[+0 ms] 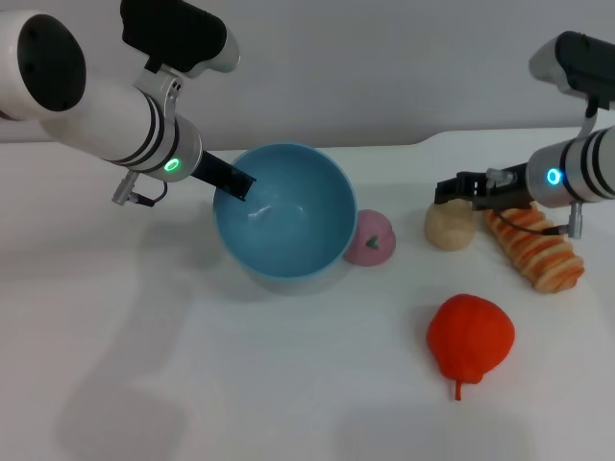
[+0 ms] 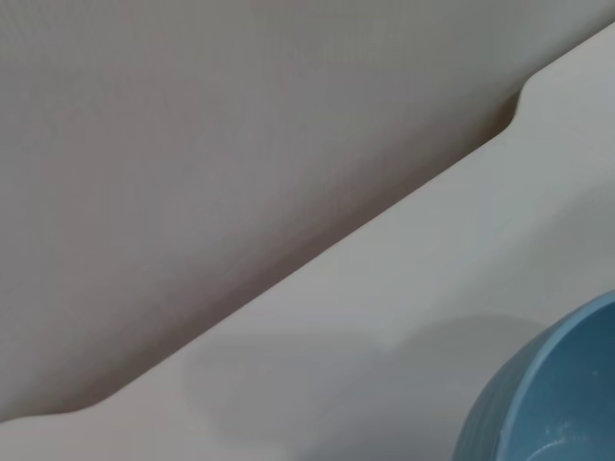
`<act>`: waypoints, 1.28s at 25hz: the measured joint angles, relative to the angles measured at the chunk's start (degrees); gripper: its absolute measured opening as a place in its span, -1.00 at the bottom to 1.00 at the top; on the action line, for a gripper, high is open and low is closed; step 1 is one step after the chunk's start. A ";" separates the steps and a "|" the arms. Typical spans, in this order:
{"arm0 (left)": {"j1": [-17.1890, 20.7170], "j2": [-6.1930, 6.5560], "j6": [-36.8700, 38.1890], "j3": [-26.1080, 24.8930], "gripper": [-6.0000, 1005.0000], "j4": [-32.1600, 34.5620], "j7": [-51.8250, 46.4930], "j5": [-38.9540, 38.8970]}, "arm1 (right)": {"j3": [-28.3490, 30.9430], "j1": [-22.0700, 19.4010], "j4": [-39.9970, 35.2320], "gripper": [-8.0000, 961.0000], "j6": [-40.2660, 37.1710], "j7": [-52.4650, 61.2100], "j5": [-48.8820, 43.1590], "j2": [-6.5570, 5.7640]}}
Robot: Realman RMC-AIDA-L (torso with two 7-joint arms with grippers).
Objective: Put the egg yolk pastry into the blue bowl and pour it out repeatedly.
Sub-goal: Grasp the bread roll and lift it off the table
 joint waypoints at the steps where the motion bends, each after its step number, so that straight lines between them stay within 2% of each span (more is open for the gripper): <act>1: 0.01 0.00 0.00 0.00 -0.99 0.00 0.02 0.00 | 0.05 -0.08 0.27 0.13 0.43 -0.08 0.00 0.10; 12: 0.21 -0.02 0.36 -0.01 -0.99 0.00 0.08 0.00 | -0.09 -0.64 2.23 0.11 4.30 -1.36 2.07 0.42; 15: 0.23 -0.02 0.38 -0.01 -0.99 0.00 0.09 0.00 | -0.11 -0.91 2.67 0.10 5.44 -4.90 5.24 0.55; 21: 0.23 -0.02 0.57 -0.01 -0.99 -0.01 0.09 0.00 | -0.11 -2.46 2.88 0.09 6.32 -17.10 17.53 0.61; 24: 0.23 -0.01 0.67 -0.01 -0.99 0.00 0.09 0.00 | 0.05 -2.71 3.53 0.09 6.00 -18.83 19.50 0.51; 28: 0.23 0.02 0.67 -0.01 -0.99 0.00 0.09 0.00 | 0.20 -2.55 4.07 -0.25 1.95 -18.52 19.60 -0.32; 32: 0.23 0.04 0.67 -0.01 -0.99 0.00 0.09 0.00 | 0.16 -2.45 2.16 -0.62 -5.11 -17.87 19.51 -2.51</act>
